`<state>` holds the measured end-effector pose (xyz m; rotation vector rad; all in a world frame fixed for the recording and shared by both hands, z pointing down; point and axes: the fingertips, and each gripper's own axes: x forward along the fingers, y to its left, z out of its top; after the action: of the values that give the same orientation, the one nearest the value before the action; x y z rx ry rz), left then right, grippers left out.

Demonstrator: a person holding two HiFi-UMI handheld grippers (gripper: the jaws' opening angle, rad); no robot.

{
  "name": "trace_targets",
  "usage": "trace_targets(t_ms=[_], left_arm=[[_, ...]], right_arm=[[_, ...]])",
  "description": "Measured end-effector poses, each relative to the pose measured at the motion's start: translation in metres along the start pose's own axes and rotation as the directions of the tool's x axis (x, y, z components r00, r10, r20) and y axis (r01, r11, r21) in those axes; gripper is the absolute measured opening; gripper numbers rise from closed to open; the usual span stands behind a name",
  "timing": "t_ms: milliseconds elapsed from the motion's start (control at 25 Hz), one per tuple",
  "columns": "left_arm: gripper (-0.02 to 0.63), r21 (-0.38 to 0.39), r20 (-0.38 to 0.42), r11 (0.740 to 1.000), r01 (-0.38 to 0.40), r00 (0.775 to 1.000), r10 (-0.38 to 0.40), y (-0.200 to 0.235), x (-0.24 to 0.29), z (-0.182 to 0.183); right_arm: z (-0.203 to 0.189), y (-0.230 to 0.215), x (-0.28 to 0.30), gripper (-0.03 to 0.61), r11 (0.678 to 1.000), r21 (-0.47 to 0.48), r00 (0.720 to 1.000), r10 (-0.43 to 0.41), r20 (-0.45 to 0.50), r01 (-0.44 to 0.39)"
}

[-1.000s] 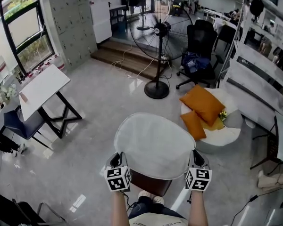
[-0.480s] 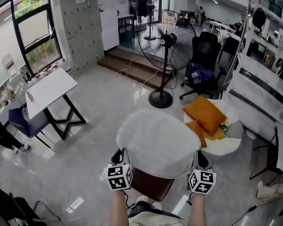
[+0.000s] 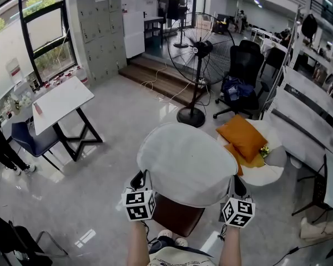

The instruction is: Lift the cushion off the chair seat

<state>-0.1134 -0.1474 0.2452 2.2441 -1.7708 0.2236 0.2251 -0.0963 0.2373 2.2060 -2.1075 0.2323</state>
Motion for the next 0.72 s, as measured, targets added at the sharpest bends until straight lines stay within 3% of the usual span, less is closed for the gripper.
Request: trace_targets(t_ms=[720], left_arm=[[0.058, 0.014, 0.011, 1.0, 0.002, 1.0, -0.002, -0.006, 0.014, 0.013]], right_arm=[[0.01, -0.008, 0.016, 0.034, 1.0, 0.018, 1.0, 0.002, 0.015, -0.002]])
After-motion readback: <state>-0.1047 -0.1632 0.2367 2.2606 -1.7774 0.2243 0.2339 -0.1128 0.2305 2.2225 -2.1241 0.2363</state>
